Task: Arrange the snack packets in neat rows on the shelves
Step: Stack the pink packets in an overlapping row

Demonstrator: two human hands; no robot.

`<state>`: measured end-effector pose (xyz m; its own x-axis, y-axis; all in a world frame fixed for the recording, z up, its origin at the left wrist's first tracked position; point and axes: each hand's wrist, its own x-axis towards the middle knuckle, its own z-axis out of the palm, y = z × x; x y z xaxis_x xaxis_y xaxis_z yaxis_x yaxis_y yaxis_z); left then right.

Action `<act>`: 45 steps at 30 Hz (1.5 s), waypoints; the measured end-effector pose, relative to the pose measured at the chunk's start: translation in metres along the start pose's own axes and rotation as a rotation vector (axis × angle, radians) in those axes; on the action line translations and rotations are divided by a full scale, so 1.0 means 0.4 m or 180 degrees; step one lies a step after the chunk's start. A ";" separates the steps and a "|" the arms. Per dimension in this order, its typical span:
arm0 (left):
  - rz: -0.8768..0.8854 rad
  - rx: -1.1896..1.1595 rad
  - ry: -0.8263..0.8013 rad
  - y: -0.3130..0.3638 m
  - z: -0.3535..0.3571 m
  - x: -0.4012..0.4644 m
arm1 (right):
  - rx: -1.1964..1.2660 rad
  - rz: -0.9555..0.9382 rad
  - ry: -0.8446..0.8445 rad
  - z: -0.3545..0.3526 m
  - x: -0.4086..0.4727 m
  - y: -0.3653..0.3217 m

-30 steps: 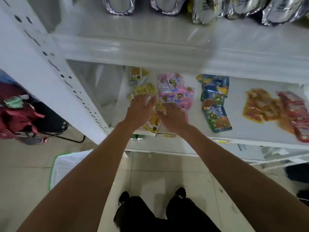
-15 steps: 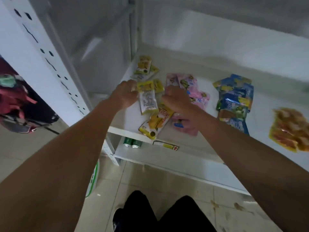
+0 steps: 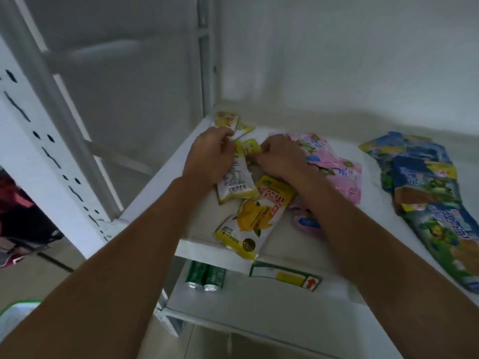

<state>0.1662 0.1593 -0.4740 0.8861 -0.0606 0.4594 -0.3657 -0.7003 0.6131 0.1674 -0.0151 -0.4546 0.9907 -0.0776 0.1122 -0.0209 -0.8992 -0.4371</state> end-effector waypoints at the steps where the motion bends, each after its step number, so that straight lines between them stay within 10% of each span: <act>1: 0.0052 0.0068 0.0172 -0.004 -0.003 -0.008 | 0.0098 -0.0027 0.0136 0.007 -0.004 0.002; 22: -0.0011 -0.0628 0.0249 0.012 -0.008 0.020 | 0.3896 0.0308 0.1815 -0.023 0.020 -0.018; 28: -0.0043 -0.0790 0.0168 0.028 -0.010 0.085 | 0.5478 0.0399 0.0843 -0.053 0.011 -0.026; 45: -0.0062 -0.2287 -0.0448 0.063 -0.014 0.072 | 0.4606 -0.0101 0.0917 -0.005 0.024 -0.033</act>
<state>0.1809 0.1439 -0.4417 0.9049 -0.1776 0.3868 -0.4030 -0.0656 0.9128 0.1771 -0.0051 -0.4460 0.9241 -0.3034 0.2323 0.3211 0.2874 -0.9024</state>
